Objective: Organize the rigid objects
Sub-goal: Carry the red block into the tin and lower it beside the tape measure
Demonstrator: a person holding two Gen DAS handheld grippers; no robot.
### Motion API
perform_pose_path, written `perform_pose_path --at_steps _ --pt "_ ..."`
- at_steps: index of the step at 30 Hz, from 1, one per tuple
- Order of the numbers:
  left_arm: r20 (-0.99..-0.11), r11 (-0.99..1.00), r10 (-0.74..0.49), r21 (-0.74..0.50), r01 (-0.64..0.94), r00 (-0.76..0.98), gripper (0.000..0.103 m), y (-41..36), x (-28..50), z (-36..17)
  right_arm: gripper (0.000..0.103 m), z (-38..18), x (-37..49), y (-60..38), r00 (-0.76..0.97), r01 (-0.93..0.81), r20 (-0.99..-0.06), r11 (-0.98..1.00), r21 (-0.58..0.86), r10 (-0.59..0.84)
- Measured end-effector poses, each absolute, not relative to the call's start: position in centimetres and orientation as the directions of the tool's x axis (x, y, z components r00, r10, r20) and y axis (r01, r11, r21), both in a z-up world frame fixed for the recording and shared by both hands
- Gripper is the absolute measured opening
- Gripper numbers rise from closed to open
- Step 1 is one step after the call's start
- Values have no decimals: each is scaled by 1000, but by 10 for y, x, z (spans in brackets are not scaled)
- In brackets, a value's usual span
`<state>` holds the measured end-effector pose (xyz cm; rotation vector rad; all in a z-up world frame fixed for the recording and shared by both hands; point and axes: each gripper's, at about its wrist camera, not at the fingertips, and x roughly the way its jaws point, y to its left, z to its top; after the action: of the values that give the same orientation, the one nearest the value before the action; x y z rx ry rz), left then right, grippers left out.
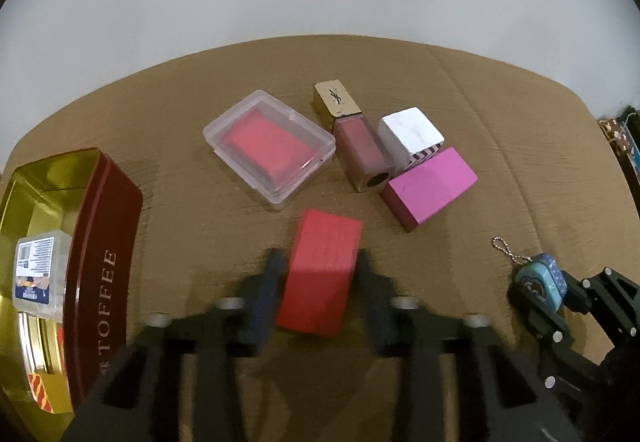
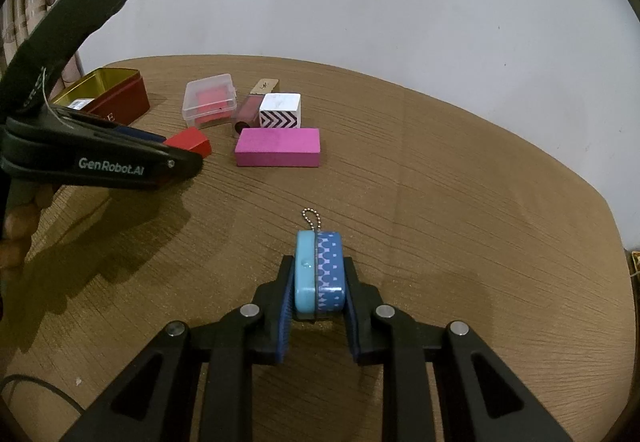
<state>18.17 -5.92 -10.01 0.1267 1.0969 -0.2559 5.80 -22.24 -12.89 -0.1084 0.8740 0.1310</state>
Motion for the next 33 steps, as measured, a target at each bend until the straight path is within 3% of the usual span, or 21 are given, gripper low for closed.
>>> perform_pose_path --at_steps 10,21,33 --pt "-886 973 -141 -41 228 442 26 -50 160 -74 22 -129 58 -222 636 -157 -769 986 -51 62" --pt "-836 983 -77 27 182 543 26 10 127 -3 22 -130 59 -221 637 -158 -769 986 -56 58" --pt "-856 996 72 85 3 512 26 105 108 -14 22 -132 60 -217 640 -161 -767 984 -75 46"
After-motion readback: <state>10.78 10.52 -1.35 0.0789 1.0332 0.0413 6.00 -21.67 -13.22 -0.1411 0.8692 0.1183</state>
